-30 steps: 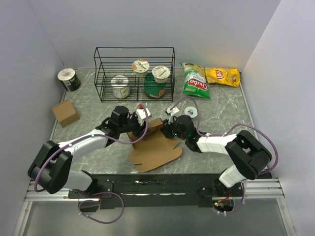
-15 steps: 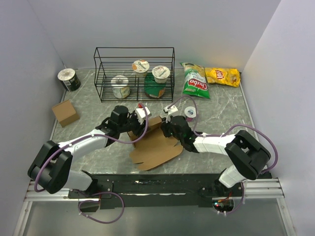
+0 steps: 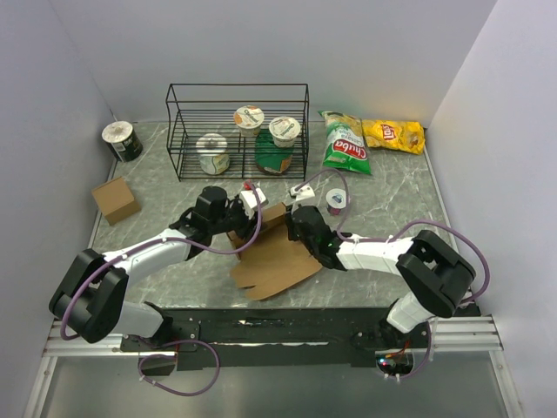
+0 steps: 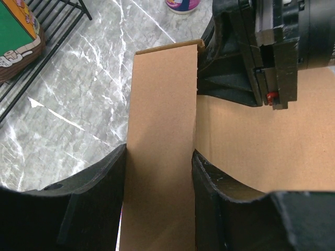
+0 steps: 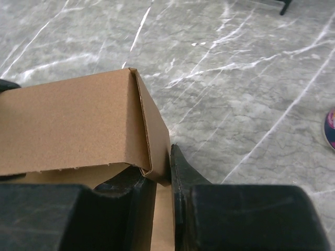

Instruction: Fold the paper box

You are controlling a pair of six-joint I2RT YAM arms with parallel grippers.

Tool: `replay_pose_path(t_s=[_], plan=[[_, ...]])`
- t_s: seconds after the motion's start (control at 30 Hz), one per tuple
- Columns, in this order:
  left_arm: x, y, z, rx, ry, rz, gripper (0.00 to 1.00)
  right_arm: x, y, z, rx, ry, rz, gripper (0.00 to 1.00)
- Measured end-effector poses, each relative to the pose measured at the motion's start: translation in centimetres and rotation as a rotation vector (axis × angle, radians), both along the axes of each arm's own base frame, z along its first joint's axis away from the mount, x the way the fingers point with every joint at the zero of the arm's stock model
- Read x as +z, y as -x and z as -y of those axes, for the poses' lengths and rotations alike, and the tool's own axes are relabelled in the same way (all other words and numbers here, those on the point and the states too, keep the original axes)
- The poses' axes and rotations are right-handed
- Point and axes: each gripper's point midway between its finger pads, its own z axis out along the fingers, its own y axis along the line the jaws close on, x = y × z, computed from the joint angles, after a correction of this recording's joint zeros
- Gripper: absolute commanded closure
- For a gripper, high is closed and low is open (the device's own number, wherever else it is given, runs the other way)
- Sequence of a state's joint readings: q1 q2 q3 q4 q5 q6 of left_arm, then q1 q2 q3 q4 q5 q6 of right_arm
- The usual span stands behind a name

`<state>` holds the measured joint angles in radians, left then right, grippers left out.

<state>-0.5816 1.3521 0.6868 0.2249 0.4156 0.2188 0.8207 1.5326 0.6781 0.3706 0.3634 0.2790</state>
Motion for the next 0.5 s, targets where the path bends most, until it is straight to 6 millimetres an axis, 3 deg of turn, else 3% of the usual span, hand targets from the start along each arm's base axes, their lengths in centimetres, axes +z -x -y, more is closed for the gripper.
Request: replay_pose_path(t_s=[0.5], plan=[[0.25,-0.2,0.08,0.004,0.002,0.008,0.59,0.11,-0.36,0.08,-0.054,-0.005,0.006,0.91]])
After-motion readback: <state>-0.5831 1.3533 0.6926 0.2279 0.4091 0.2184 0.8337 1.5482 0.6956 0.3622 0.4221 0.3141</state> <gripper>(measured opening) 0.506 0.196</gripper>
